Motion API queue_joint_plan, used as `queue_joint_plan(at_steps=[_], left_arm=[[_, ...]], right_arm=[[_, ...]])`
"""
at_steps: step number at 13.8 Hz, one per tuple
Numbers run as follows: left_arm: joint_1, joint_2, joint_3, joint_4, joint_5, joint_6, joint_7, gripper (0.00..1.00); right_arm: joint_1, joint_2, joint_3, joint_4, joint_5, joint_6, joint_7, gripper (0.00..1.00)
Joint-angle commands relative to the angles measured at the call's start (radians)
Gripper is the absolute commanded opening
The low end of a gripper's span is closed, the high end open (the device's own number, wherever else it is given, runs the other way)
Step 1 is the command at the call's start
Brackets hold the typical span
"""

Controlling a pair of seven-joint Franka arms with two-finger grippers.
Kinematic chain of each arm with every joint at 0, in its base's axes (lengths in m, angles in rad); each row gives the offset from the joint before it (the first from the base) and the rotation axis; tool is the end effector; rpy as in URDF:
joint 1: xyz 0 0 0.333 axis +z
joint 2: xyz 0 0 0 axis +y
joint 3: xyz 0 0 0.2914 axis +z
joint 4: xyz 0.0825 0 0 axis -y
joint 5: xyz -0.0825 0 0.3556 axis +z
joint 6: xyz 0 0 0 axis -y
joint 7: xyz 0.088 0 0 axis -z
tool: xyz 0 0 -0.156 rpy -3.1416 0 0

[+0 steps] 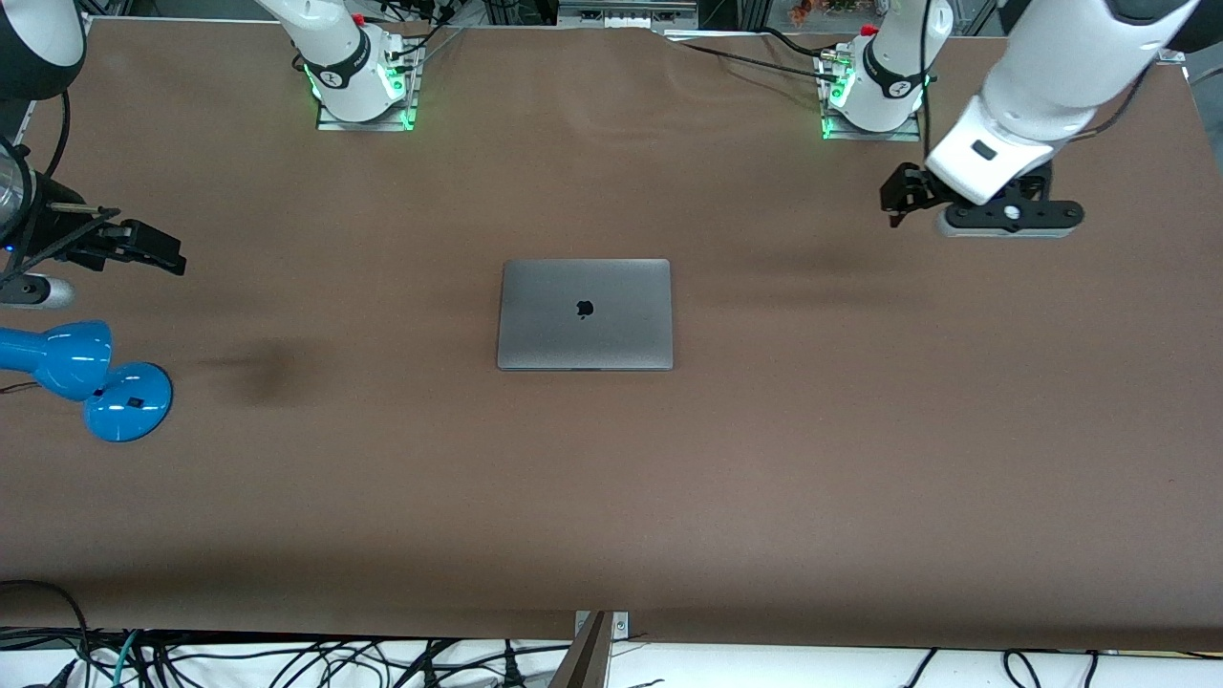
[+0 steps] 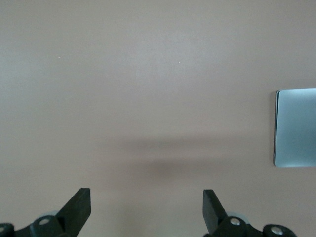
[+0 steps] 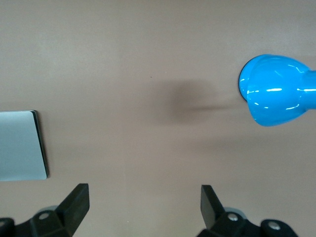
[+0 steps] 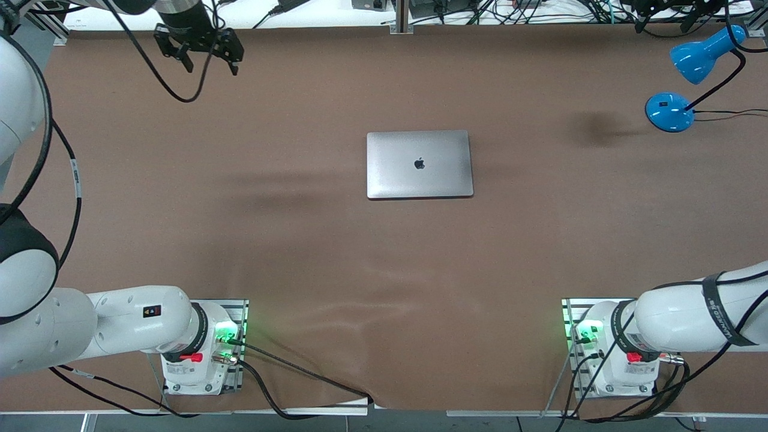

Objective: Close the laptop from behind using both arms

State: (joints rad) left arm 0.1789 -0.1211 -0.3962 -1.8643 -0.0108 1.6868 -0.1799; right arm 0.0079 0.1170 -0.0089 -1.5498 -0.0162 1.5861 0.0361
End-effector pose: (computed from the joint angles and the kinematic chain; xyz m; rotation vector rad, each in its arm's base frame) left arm 0.4785 -0.1133 0.4870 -3.0918 0.0489 0.0887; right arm 0.5530 -0.0029 0.4982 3.1199 -0.0564 -0.1255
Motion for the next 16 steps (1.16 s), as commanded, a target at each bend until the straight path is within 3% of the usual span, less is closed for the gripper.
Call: queue_joint_plan(at_steps=[1,3,7,16], left_arm=[[-0.017,-0.011,0.089,0.037,-0.04,-0.056,0.121,1.0],[-0.106,-0.011,0.215,0.042,-0.038,-0.061,0.16,1.0],[-0.226,-0.006,0.336,0.059,-0.026,-0.062,0.191,1.0],[-0.217,0.028,0.335,0.073,-0.04,-0.07,0.191,1.0]], right_arm=[[-0.002,-0.007,0.006,0.0,-0.001,-0.026,0.001,1.0],[-0.002,-0.007,0.007,-0.001,-0.002,-0.026,-0.001,1.0],[-0.002,-0.007,0.01,0.002,-0.001,-0.011,0.001,1.0],[-0.002,-0.008,0.055,0.002,-0.004,-0.02,0.013,1.0]])
